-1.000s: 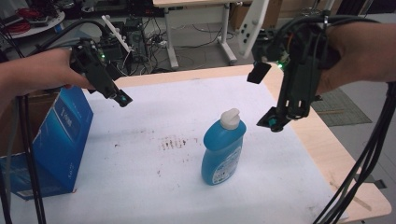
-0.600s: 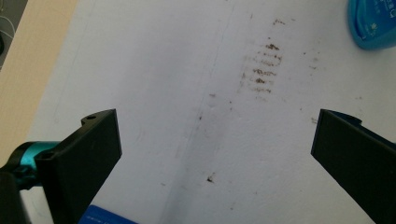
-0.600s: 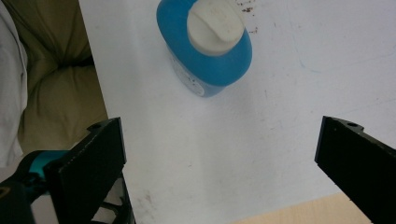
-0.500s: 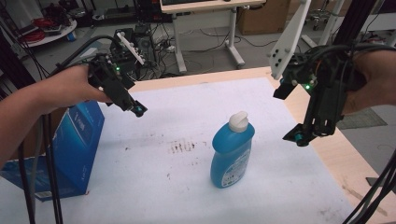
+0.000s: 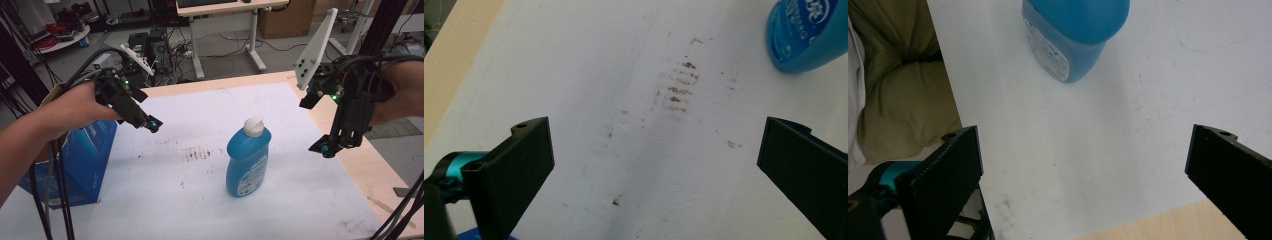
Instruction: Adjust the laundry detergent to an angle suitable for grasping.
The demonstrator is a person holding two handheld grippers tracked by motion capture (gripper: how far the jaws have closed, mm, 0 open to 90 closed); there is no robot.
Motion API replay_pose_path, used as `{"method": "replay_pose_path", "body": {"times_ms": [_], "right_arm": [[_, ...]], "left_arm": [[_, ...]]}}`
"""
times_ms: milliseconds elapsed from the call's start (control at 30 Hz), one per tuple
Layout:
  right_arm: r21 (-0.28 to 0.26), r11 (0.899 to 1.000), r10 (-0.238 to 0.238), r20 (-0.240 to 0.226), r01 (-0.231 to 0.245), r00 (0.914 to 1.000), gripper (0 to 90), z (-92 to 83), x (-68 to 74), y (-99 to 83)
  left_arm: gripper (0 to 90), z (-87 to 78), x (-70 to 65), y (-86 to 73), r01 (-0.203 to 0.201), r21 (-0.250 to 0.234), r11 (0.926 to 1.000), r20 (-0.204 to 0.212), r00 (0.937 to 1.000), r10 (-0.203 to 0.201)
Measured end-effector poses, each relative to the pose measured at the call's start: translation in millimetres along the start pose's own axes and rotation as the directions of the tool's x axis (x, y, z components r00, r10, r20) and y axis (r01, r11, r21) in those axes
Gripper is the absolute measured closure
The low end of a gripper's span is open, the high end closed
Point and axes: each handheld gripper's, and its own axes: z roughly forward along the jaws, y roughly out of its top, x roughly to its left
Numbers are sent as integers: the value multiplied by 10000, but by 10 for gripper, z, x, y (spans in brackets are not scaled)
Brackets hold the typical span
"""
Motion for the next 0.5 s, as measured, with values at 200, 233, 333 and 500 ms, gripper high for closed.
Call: {"method": "replay_pose_path", "body": {"times_ms": [200, 233, 333, 500], "right_arm": [[4, 10000, -59, 3, 59, 10000, 10, 33, 12, -12], [4, 10000, -48, -1, 48, 10000, 10, 37, 16, -12], [-19, 9999, -109, -12, 109, 9999, 10, 60, 26, -16], [9, 9999, -145, -13, 145, 9999, 10, 94, 41, -24]], "left_arm": [[16, -26, -119, -43, 283, -358, 9990, -123, 9995, -288], [16, -33, -145, -61, 335, -474, 9983, -44, 9994, -338], [17, -35, -212, -85, 388, -591, 9975, -111, 9992, -395], [17, -36, -300, -102, 417, -726, 9965, -90, 9991, -425]]}}
